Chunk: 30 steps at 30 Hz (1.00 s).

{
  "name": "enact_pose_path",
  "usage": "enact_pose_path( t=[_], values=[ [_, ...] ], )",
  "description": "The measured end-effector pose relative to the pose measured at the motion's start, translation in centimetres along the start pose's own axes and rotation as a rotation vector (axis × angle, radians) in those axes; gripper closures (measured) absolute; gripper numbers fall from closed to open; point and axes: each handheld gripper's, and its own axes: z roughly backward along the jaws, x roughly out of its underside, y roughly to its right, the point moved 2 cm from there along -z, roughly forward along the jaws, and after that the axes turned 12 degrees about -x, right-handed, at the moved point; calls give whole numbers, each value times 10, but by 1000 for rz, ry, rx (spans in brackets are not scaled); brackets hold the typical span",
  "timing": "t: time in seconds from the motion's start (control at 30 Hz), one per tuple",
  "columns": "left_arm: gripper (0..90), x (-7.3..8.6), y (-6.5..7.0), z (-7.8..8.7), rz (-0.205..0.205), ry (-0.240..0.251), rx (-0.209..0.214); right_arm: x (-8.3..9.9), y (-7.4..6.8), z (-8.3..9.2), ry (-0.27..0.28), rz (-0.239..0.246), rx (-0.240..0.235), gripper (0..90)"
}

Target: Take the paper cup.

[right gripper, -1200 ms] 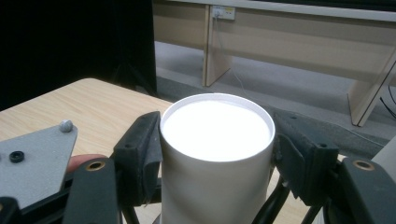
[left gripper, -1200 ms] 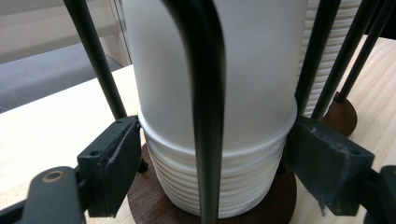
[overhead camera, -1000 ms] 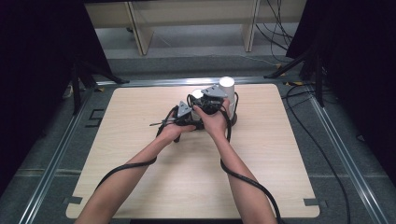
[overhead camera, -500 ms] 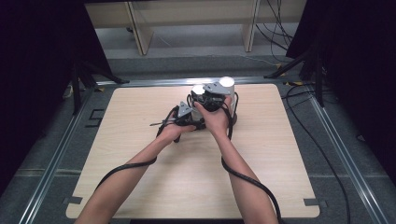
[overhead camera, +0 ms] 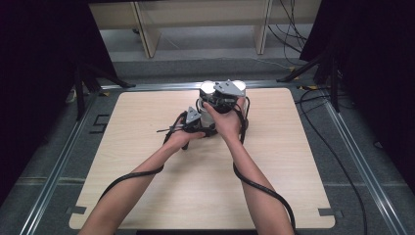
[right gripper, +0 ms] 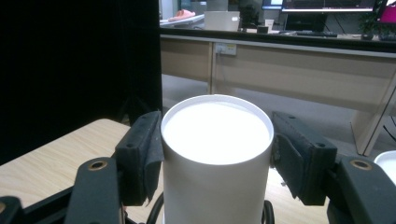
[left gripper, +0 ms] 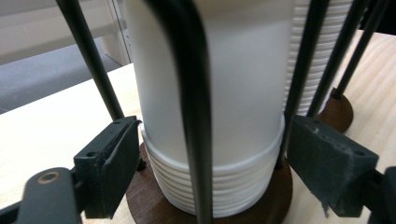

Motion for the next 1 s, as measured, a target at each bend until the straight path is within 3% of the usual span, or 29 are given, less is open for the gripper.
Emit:
enact_pose_path(
  t=[0.13, 0.17, 0.27, 0.3, 0.37, 0.4, 0.43, 0.47, 0.5, 0.57, 0.6, 0.63, 0.73, 0.77, 0.83, 0.87, 0.93, 0.97, 1.0],
  values=[
    [147, -1, -3, 6, -1, 2, -3, -4, -2, 6, 7, 10, 0, 369],
    [147, -1, -5, 8, -21, -7, -4, -4, -2, 6, 7, 10, 0, 369],
    [144, -2, -7, 16, -32, 3, -2, -8, -3, 10, 24, 35, -1, 369],
    [143, -3, -5, 19, -8, 22, -2, -9, -5, 10, 40, 12, -10, 369],
    [142, -3, -7, 23, -27, 12, -3, -12, -5, 13, 41, 21, -8, 369],
    [141, -3, -9, 27, -57, 8, -3, -13, -5, 14, 41, 27, -9, 369],
    [140, -4, -8, 29, -44, 11, -4, -17, -4, 16, 50, 50, -6, 369],
    [140, -4, -7, 30, -30, 19, -2, -17, -6, 17, 57, 20, -7, 369],
    [139, -4, -8, 33, -34, 18, -7, -19, -5, 18, 61, 39, -11, 369],
    [132, -5, -7, 36, -24, 25, -10, -22, -7, 20, 71, 18, -16, 369],
    [126, -6, -7, 38, -34, 19, -12, -24, -6, 22, 68, 40, -13, 369],
    [120, -7, -7, 40, -33, 29, -14, -24, -8, 23, 65, 17, -23, 369],
    [100, -9, -5, 50, -52, 32, -7, -25, -10, 28, 64, 23, -25, 369],
    [94, -10, -3, 52, -30, 43, -4, -25, -11, 30, 63, 17, -31, 369],
    [81, -11, -3, 60, -33, 47, -3, -24, -9, 34, 69, 42, -35, 369],
    [77, -11, -2, 63, -21, 57, -2, -22, -12, 36, 63, 1, -41, 369],
    [74, -10, -2, 68, -15, 60, -6, -20, -11, 40, 71, 12, -45, 369],
    [71, -10, -3, 73, -15, 60, -2, -19, -9, 43, 68, 40, -47, 369],
    [70, -10, -3, 76, -17, 64, 0, -16, -13, 46, 58, 1, -62, 369]
  ],
)
